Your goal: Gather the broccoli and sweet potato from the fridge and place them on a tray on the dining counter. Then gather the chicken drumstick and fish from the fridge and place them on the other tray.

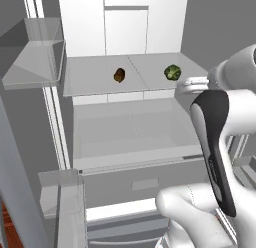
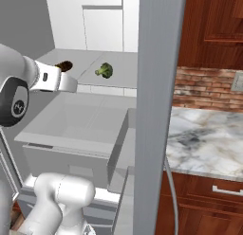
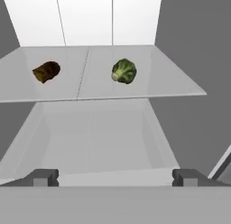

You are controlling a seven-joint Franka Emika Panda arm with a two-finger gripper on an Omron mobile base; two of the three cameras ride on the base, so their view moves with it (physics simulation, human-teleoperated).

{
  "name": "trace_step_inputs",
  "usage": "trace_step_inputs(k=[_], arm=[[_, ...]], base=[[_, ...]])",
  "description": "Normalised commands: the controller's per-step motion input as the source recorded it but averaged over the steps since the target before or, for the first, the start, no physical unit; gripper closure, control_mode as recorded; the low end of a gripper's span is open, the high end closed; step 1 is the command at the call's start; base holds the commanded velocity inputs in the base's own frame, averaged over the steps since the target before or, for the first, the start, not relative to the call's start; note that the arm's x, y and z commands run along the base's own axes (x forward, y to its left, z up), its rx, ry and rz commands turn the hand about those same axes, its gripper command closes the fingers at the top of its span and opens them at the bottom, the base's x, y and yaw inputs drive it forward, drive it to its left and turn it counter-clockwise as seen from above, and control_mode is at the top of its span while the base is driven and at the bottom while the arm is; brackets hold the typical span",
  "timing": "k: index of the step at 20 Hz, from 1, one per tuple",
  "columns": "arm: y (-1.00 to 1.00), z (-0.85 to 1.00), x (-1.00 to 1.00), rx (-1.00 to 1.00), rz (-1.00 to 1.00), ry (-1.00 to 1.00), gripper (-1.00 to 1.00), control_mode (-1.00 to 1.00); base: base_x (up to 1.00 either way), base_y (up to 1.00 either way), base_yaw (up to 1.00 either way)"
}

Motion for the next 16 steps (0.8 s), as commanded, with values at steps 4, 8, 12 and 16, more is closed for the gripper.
trace_step_inputs(k=[4,8,12,16], arm=[[-0.02,0.00,0.56,0.00,0.00,-0.01,-1.00,-1.00],[-0.04,0.00,0.44,0.00,0.00,-0.02,-1.00,-1.00],[-0.16,0.00,0.11,0.00,-0.01,0.00,-1.00,-1.00],[-0.16,0.00,0.02,0.00,0.00,0.00,-1.00,-1.00]], base=[[0.00,0.00,0.00],[0.00,0.00,0.00],[0.00,0.00,0.00],[0.00,0.00,0.00]])
